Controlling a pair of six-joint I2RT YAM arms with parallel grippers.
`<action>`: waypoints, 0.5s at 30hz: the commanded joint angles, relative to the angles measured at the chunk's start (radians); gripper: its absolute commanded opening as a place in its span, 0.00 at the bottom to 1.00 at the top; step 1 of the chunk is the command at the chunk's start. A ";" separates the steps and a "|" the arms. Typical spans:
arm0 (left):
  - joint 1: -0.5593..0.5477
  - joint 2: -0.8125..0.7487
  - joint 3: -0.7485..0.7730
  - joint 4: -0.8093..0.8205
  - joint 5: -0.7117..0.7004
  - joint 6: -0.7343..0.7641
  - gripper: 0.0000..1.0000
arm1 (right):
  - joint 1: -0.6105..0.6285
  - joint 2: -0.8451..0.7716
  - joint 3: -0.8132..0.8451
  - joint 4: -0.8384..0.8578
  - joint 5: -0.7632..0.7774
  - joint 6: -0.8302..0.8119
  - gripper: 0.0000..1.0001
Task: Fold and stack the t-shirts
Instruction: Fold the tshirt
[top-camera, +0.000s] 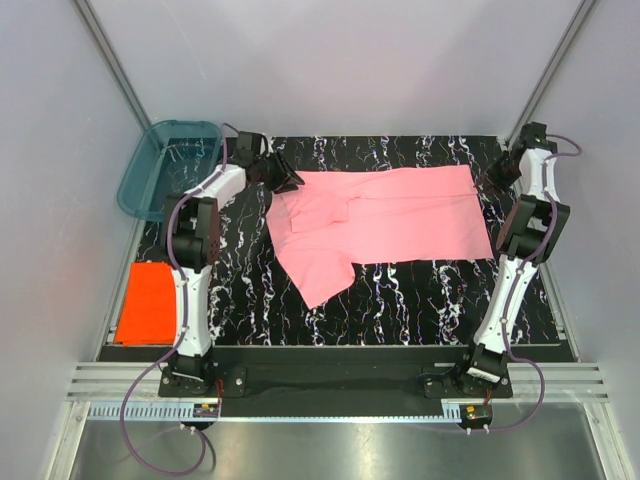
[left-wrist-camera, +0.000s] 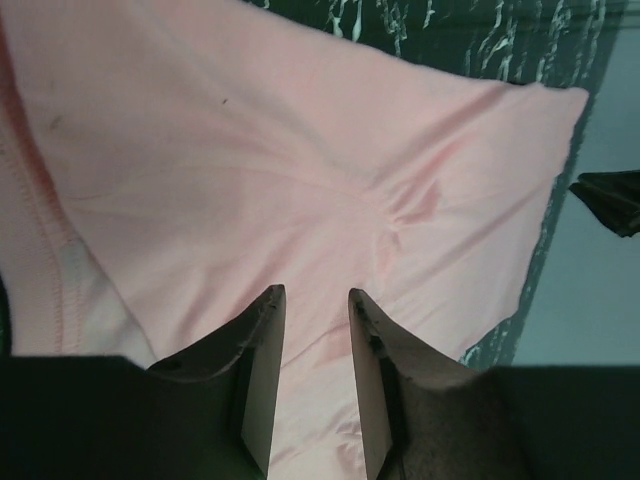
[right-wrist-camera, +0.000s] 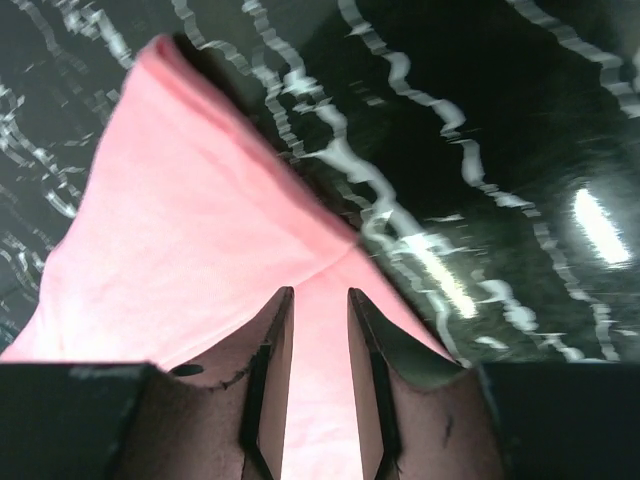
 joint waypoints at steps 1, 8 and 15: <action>0.005 0.044 0.033 0.104 0.037 -0.085 0.36 | 0.071 -0.091 0.008 0.000 0.000 -0.003 0.35; 0.014 0.140 0.065 0.198 0.030 -0.171 0.35 | 0.142 -0.022 0.040 0.070 -0.085 0.074 0.18; 0.031 0.210 0.085 0.275 0.033 -0.230 0.35 | 0.154 0.067 0.037 0.170 -0.107 0.172 0.09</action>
